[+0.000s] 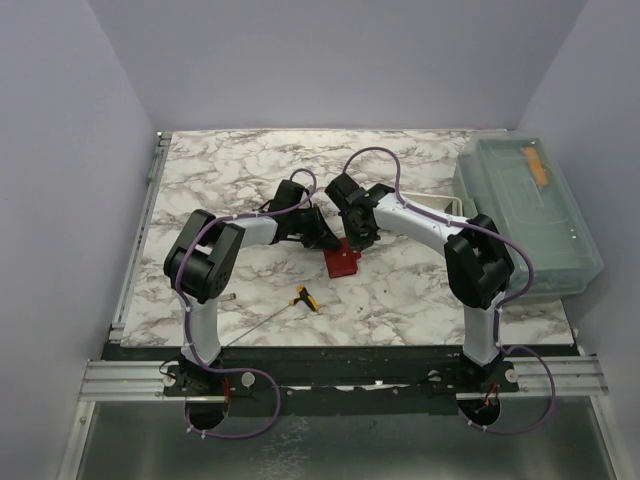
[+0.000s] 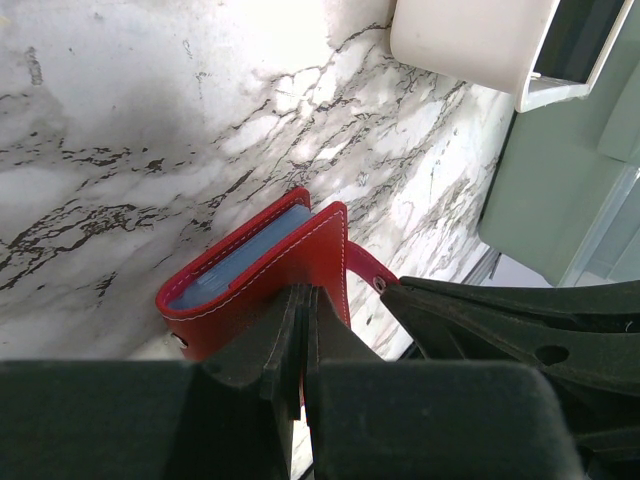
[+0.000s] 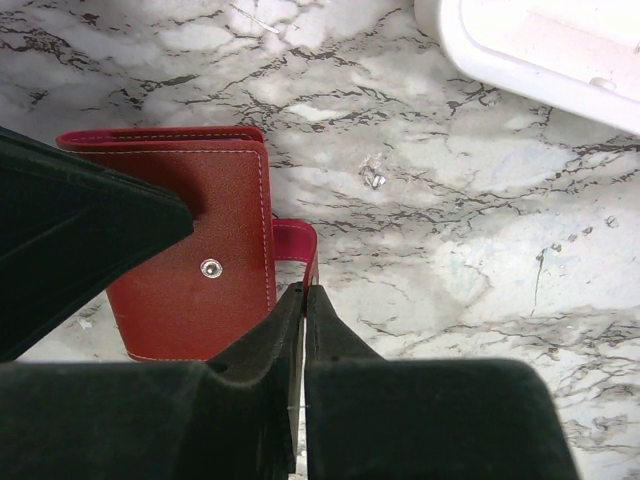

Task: Put the credit cards into the card holder
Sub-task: Close the card holder at the center of the board.

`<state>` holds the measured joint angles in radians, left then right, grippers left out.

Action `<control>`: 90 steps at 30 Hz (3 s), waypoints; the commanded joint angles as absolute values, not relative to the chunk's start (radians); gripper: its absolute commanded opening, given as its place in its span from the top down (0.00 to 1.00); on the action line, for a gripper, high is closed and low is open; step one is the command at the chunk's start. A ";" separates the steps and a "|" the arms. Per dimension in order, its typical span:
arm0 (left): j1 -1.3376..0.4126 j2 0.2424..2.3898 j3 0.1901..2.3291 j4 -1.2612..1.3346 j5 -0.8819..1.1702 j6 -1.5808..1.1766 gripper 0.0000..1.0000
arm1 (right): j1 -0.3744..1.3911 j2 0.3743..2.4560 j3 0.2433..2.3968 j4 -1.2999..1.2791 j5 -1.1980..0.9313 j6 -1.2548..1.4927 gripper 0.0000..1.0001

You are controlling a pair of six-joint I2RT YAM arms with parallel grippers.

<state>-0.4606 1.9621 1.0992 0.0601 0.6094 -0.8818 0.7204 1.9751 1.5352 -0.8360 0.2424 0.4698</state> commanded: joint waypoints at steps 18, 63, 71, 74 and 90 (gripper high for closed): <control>-0.477 1.980 1.106 0.028 0.592 -0.859 0.94 | 0.671 1.873 1.410 -0.619 0.006 0.515 1.00; -0.480 1.980 1.118 0.014 0.594 -0.851 0.94 | 0.660 1.972 1.424 -0.600 -0.117 0.463 1.00; -0.480 1.979 1.118 0.013 0.594 -0.851 0.95 | 0.660 1.988 1.414 -0.583 -0.115 0.465 1.00; -0.480 1.979 1.118 0.012 0.594 -0.850 0.95 | 0.658 1.994 1.407 -0.575 -0.112 0.464 1.00; -0.480 1.976 1.122 0.002 0.592 -0.844 0.95 | 0.603 2.049 1.368 -0.515 -0.162 0.421 1.00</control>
